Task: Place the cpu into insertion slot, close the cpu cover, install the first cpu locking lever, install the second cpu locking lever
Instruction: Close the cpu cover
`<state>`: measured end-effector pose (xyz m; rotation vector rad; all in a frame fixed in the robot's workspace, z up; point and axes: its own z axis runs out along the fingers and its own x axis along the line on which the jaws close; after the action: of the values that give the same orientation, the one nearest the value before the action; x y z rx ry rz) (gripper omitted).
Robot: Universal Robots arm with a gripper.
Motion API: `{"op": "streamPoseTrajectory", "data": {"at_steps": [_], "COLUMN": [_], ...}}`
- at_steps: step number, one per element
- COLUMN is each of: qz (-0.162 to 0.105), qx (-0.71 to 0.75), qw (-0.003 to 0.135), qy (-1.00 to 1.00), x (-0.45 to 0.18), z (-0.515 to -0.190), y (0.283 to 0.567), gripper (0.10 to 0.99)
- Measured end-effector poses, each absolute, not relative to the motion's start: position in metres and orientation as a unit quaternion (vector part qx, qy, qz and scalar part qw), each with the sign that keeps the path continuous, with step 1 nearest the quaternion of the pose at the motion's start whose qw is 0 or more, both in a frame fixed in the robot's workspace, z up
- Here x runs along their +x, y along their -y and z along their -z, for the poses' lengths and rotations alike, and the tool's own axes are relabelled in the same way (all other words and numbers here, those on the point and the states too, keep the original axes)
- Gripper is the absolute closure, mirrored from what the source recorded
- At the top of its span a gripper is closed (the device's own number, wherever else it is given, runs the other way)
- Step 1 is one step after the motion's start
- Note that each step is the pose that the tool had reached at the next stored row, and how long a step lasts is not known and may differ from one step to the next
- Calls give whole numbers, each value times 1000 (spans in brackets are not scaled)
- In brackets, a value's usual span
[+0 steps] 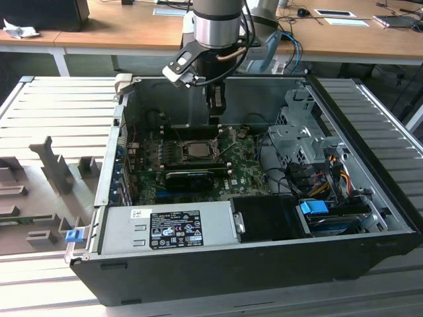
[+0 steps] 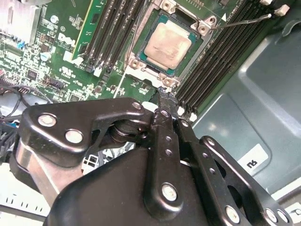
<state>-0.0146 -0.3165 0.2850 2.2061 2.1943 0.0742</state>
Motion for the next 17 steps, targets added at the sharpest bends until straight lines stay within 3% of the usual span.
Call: {"op": "streamPoseTrajectory", "data": {"at_steps": [17], "qz": [-24], "qx": [708], "qw": [15], "qy": [-706], "x": [4], "z": [-296], "y": [316], "gripper": [980]}}
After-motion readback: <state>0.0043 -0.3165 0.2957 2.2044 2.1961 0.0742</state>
